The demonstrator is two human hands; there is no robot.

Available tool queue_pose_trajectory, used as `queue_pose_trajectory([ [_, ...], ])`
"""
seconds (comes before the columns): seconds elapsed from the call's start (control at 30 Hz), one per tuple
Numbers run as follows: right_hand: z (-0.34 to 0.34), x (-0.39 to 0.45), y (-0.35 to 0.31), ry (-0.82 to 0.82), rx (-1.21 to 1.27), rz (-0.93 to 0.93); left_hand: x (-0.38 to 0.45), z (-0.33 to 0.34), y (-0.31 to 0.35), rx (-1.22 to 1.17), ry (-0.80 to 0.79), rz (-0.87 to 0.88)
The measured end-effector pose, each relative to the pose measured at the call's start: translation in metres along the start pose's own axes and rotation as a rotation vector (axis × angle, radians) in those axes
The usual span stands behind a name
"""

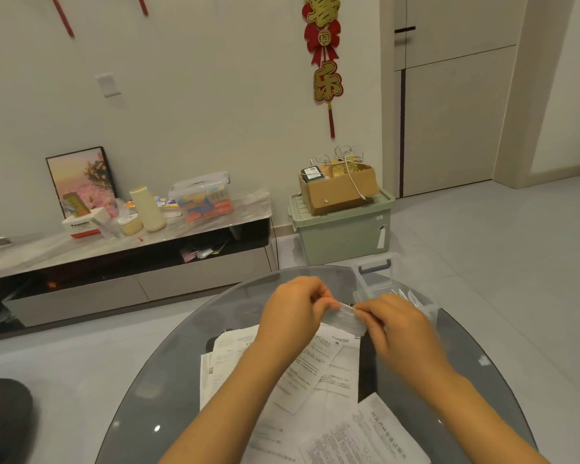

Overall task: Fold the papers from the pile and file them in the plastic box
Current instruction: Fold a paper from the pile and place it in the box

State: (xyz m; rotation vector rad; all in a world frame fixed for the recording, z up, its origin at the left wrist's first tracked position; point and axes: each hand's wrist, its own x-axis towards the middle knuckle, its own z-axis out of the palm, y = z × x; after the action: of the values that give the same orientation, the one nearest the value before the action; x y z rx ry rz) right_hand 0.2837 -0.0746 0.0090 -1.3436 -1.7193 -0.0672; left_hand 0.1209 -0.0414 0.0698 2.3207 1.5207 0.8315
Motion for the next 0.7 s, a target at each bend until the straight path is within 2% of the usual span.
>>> queue_pose_trajectory([
  [0.17, -0.018, 0.015, 0.016, 0.102, -0.017, 0.087, 0.036, 0.010, 0.023, -0.061, 0.032, 0.151],
  [0.33, -0.036, 0.026, 0.031, 0.211, -0.051, 0.256, 0.059, 0.029, 0.041, -0.206, 0.001, 0.150],
  [0.4, -0.040, 0.028, 0.041, 0.231, -0.082, 0.328, 0.063, 0.041, 0.043, -0.193, -0.074, 0.168],
  [0.47, -0.043, 0.029, 0.049, 0.225, -0.130, 0.378, 0.064, 0.055, 0.042, -0.076, -0.182, 0.256],
  [0.57, -0.042, 0.030, 0.057, 0.212, -0.167, 0.415, 0.066, 0.077, 0.037, 0.062, -0.301, 0.412],
  [0.7, -0.037, 0.030, 0.060, 0.174, -0.206, 0.446, 0.073, 0.095, 0.034, 0.126, -0.417, 0.513],
])
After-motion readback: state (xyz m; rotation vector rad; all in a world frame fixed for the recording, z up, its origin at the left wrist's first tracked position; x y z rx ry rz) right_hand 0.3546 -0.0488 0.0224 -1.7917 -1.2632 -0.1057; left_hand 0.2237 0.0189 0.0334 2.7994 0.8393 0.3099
